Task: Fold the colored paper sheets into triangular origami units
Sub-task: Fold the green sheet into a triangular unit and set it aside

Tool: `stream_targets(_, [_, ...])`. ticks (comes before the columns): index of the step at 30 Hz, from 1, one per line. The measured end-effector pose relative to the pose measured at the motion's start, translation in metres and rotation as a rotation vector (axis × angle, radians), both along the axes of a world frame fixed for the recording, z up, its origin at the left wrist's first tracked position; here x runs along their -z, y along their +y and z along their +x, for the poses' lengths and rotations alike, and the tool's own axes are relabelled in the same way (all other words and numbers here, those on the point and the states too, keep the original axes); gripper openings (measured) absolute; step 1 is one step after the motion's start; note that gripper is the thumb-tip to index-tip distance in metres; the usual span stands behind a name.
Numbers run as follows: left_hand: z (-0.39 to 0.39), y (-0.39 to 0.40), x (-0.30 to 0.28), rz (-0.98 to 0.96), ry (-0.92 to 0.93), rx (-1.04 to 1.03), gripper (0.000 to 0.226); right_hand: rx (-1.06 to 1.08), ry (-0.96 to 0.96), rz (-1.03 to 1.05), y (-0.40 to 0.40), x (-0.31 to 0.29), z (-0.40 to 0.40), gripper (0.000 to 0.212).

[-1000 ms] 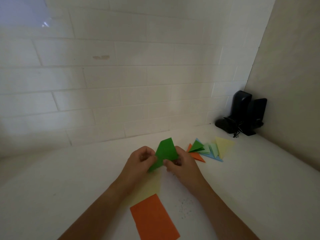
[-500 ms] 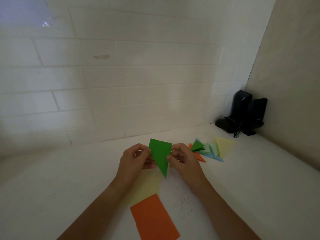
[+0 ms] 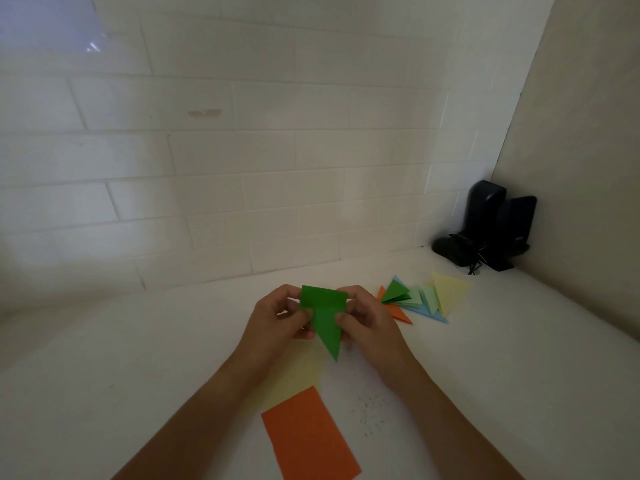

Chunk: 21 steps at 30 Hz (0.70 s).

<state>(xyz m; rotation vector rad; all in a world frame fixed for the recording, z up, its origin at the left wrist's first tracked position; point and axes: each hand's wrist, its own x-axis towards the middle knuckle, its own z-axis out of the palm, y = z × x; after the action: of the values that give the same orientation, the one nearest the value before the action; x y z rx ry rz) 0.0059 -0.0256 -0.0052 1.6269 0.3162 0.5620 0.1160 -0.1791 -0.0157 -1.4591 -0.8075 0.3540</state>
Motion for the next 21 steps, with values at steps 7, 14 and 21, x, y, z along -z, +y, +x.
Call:
stream_targets(7, [-0.0017, 0.0003, -0.0048, -0.142, 0.03, 0.067, 0.02, -0.042, -0.058, 0.035, -0.0013, 0.001, 0.0016, 0.028])
stream_targets(14, [0.0003, 0.0001, -0.0075, -0.339, 0.054, 0.068, 0.02, -0.017, -0.111, 0.01, -0.0004, 0.0042, 0.0027, 0.039])
stream_targets(21, [0.0005, -0.0015, -0.0058, -0.311, 0.052, 0.016, 0.021, 0.019, -0.16, -0.006, 0.0003, 0.0048, 0.0022, 0.045])
